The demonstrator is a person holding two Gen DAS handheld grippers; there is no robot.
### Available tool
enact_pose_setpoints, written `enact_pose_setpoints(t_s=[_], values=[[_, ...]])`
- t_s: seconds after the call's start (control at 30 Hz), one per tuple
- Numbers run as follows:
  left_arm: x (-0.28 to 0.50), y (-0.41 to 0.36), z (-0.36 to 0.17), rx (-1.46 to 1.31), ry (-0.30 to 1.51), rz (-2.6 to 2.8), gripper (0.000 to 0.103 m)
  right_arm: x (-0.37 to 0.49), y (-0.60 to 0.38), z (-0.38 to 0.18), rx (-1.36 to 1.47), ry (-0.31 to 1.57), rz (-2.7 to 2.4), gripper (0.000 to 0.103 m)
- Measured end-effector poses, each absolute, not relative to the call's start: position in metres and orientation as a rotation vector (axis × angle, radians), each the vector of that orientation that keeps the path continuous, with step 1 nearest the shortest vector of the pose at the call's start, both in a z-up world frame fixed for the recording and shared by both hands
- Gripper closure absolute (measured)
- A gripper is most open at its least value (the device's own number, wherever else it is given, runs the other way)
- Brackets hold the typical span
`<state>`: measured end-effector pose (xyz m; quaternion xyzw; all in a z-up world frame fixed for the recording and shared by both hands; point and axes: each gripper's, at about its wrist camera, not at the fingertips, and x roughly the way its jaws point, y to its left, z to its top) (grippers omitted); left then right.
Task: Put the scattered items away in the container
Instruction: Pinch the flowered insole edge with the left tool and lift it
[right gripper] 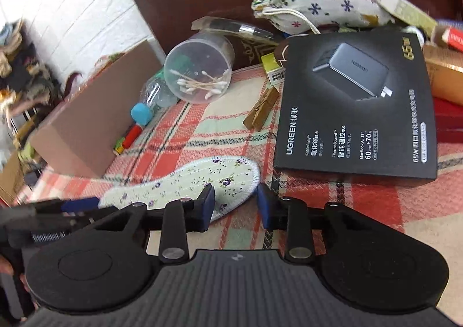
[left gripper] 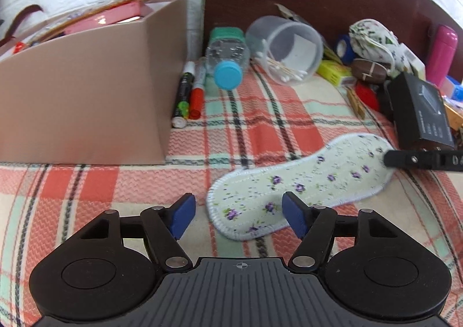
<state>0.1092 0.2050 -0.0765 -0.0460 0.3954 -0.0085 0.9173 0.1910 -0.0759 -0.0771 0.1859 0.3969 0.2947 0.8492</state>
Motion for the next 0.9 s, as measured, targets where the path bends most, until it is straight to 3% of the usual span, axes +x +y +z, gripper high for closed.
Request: enact_pose_setpoints(t_s=[0.1, 0.17, 0.27, 0.37, 0.4, 0.6, 0.67, 0.7, 0.8, 0.83, 0.87, 0.9], values=[[0.109, 0.201, -0.075, -0.086, 0.818, -0.010, 0.047, 0.196, -0.080, -0.080, 0.447, 0.843, 0.614, 0.062], [0.106, 0.205, -0.075, -0.114, 0.816, -0.019, 0.059, 0.199, -0.081, -0.082, 0.481, 0.848, 0.616, 0.070], [0.101, 0.213, -0.075, -0.167, 0.815, -0.043, 0.064, 0.200, -0.081, -0.087, 0.527, 0.859, 0.631, 0.079], [0.103, 0.209, -0.076, -0.178, 0.813, -0.050, 0.062, 0.202, -0.082, -0.091, 0.574, 0.870, 0.645, 0.080], [0.104, 0.208, -0.076, -0.182, 0.812, -0.052, 0.052, 0.202, -0.082, -0.092, 0.589, 0.874, 0.650, 0.080], [0.108, 0.199, -0.077, -0.188, 0.807, -0.059, 0.034, 0.206, -0.080, -0.099, 0.664, 0.887, 0.667, 0.088], [0.109, 0.195, -0.076, -0.164, 0.812, -0.054, 0.035, 0.206, -0.079, -0.099, 0.658, 0.885, 0.672, 0.089], [0.108, 0.194, -0.076, -0.154, 0.815, -0.051, 0.045, 0.206, -0.079, -0.099, 0.659, 0.885, 0.675, 0.090], [0.106, 0.200, -0.073, -0.169, 0.836, -0.053, 0.058, 0.206, -0.081, -0.100, 0.663, 0.887, 0.680, 0.092], [0.105, 0.203, -0.072, -0.180, 0.845, -0.062, 0.057, 0.205, -0.082, -0.100, 0.666, 0.889, 0.681, 0.092], [0.103, 0.206, -0.072, -0.190, 0.853, -0.070, 0.048, 0.205, -0.083, -0.101, 0.677, 0.896, 0.683, 0.092], [0.101, 0.208, -0.072, -0.194, 0.858, -0.076, 0.046, 0.204, -0.084, -0.102, 0.689, 0.902, 0.684, 0.093]])
